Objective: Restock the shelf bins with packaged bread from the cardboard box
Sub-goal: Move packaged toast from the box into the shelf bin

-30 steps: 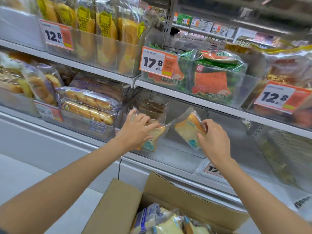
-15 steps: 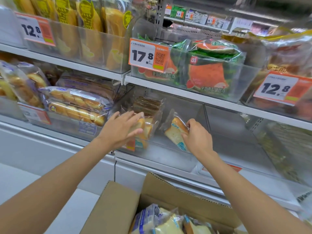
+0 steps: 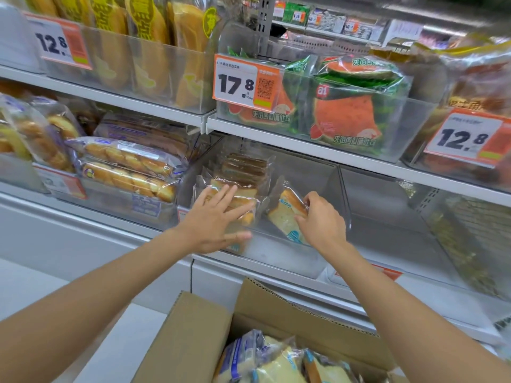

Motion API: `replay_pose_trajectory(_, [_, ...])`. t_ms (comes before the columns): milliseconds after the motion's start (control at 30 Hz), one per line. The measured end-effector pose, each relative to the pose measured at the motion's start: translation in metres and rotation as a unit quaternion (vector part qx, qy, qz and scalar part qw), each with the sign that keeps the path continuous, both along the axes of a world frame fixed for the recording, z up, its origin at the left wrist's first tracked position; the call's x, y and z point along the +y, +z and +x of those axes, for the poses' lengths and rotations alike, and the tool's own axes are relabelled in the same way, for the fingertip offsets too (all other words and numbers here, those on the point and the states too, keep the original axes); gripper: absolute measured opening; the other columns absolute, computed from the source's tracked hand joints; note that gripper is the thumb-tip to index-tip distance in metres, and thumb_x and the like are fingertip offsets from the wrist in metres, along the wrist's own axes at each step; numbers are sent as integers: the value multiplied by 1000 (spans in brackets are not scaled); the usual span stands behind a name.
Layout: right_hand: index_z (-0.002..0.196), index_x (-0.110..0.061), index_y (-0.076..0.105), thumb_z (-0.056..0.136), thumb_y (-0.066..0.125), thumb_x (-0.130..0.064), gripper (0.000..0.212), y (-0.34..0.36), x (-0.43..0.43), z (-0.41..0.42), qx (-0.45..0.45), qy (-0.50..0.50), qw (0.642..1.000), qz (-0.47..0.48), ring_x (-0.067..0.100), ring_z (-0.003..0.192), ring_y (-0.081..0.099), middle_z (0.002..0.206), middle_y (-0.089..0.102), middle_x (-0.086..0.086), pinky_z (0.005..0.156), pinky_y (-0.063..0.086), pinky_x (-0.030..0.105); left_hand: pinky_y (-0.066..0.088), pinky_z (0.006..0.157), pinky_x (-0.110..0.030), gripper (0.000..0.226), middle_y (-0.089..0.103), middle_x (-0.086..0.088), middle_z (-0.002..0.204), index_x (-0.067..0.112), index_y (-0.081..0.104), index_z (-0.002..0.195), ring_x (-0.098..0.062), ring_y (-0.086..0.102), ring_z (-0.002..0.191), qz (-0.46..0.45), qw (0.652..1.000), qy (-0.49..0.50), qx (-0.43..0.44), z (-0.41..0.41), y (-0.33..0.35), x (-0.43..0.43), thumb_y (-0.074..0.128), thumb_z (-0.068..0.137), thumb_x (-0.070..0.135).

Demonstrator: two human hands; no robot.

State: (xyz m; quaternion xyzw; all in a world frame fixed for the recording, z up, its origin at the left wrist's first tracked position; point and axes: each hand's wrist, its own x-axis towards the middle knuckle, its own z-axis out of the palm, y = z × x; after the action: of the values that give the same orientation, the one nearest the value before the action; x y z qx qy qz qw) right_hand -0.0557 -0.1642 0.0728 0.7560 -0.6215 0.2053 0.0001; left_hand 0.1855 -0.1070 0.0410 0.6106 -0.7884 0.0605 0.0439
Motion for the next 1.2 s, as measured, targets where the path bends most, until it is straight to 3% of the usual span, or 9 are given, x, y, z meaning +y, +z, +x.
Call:
replay_pose_trajectory(100, [103, -19, 49, 88, 63, -25, 21, 3, -1, 2, 1, -4, 1000, 6, 24, 87, 61, 102, 62, 2, 65, 44, 33, -6, 120, -49, 92, -5, -7, 164, 50, -2, 150, -19, -9, 151, 27, 995, 48, 86, 2, 9, -6, -27, 67, 79])
replay_pose_trajectory(233, [106, -17, 50, 89, 61, -23, 21, 2, -4, 1, 16, 6, 1000, 9, 25, 82, 57, 102, 62, 4, 64, 39, 32, -5, 119, -54, 102, -12, -13, 163, 45, -10, 151, -25, -14, 150, 29, 997, 45, 57, -20, 6, 4, -35, 59, 80])
replay_pose_trajectory(333, [105, -13, 51, 88, 59, -20, 20, 8, -16, 0, 24, 0, 1000, -2, 35, 89, 62, 103, 64, 9, 66, 42, 35, 0, 120, -53, 76, 0, -8, 164, 43, -3, 153, -25, -5, 151, 5, 986, 67, 151, -18, 27, -12, -6, 85, 75])
replay_pose_trajectory(433, [112, -14, 52, 87, 56, -16, 25, 12, -40, 4, 36, -8, 999, -5, 36, 95, 63, 106, 65, 11, 76, 45, 37, 10, 119, -52, 67, 20, -8, 161, 34, 12, 155, -26, 16, 148, -15, 990, 59, 131, -23, 39, -58, 11, 96, 64])
replay_pose_trajectory(633, [116, -19, 53, 86, 53, -12, 31, 19, -115, 8, 95, -76, 993, -5, 31, 110, 59, 113, 64, 7, 94, 36, 37, 21, 118, -48, 128, 17, -1, 163, 37, 16, 153, -26, 20, 148, 87, 990, 56, 100, 2, 17, -121, -16, 46, 99])
replay_pose_trajectory(767, [121, -22, 57, 82, 60, -17, 39, 6, -158, 16, 88, -1, 996, -5, 31, 118, 55, 123, 63, 7, 99, 39, 36, 20, 118, -47, 104, 9, 2, 164, 45, 1, 152, -26, 15, 149, 35, 993, 38, 106, 7, 8, -119, -10, 60, 91])
replay_pose_trajectory(867, [139, -25, 43, 78, 71, -31, 68, -12, -170, 23, 130, -4, 991, 23, 31, 130, 42, 137, 49, 8, 112, 26, 40, 14, 120, -47, 95, 6, 2, 164, 45, -4, 151, -24, 11, 150, 27, 994, 36, 97, 6, 9, -118, -10, 65, 86])
replay_pose_trajectory(1067, [129, -24, 51, 84, 66, -33, 48, -25, -172, 23, 103, 30, 993, -49, 30, 122, 46, 126, 57, 5, 109, 24, 38, 3, 121, -43, 71, -6, 6, 164, 44, -8, 151, -19, -4, 151, 25, 996, 27, 77, 3, 17, -108, 10, 90, 73])
replay_pose_trajectory(1200, [143, -18, 38, 88, 63, -38, 63, -23, -171, 24, 153, 37, 987, -42, 32, 132, 35, 141, 41, 10, 114, 18, 40, 2, 122, -43, 70, -3, 6, 164, 43, -3, 152, -18, -4, 151, 45, 995, 37, 75, 2, 21, -107, 10, 90, 72])
